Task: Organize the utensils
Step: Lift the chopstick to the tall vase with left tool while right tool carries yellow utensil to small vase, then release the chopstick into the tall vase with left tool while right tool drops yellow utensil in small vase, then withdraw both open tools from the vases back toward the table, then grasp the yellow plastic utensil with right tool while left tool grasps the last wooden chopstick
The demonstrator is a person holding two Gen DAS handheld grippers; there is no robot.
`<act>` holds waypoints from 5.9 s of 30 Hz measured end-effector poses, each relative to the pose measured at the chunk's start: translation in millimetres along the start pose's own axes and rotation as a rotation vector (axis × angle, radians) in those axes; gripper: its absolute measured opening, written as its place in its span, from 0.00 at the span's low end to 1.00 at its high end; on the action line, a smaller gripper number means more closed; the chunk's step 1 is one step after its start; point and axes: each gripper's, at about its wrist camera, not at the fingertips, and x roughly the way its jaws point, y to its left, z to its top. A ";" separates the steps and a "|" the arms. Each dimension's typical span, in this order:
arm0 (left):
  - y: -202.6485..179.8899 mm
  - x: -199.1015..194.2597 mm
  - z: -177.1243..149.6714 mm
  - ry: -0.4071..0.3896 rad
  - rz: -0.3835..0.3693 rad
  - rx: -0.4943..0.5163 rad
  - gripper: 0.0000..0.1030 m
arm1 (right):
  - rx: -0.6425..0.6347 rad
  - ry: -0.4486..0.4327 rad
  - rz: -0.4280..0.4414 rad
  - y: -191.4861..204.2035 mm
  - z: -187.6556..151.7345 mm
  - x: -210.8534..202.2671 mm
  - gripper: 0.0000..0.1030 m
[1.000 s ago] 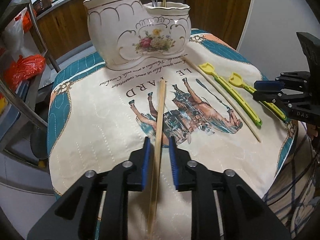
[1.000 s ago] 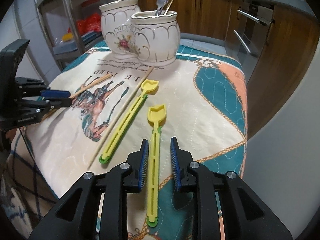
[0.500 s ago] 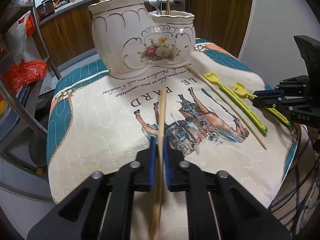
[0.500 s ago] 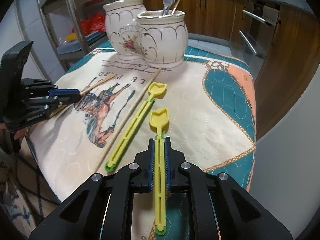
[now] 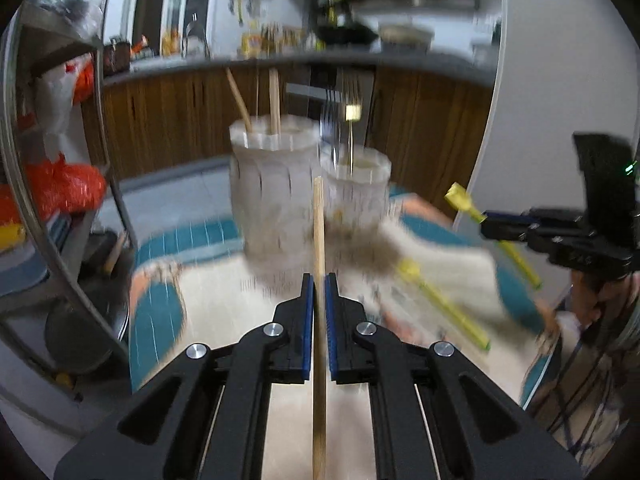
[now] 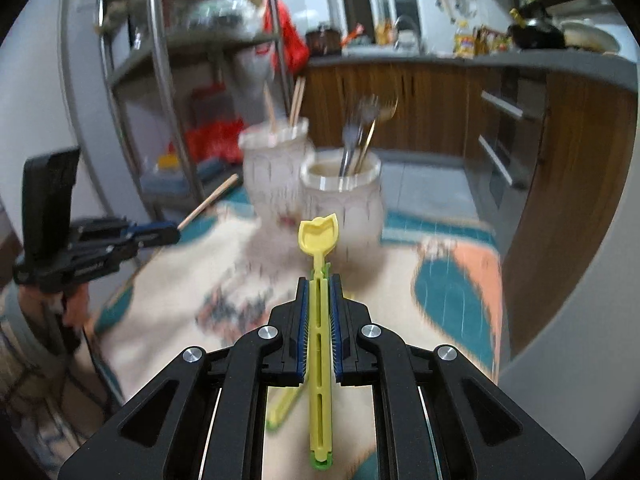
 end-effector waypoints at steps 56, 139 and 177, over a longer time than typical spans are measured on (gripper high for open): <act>38.5 56.5 77.5 -0.295 0.108 -0.014 0.06 | -0.014 -0.213 -0.028 -11.2 65.6 106.7 0.11; -8.3 9.6 -18.0 -0.072 0.105 0.004 0.95 | 0.052 0.345 -0.188 12.6 -29.8 78.1 0.14; -130.5 126.9 -17.9 0.360 0.114 0.068 0.09 | 0.203 0.131 -0.078 -46.6 -53.0 -11.0 0.11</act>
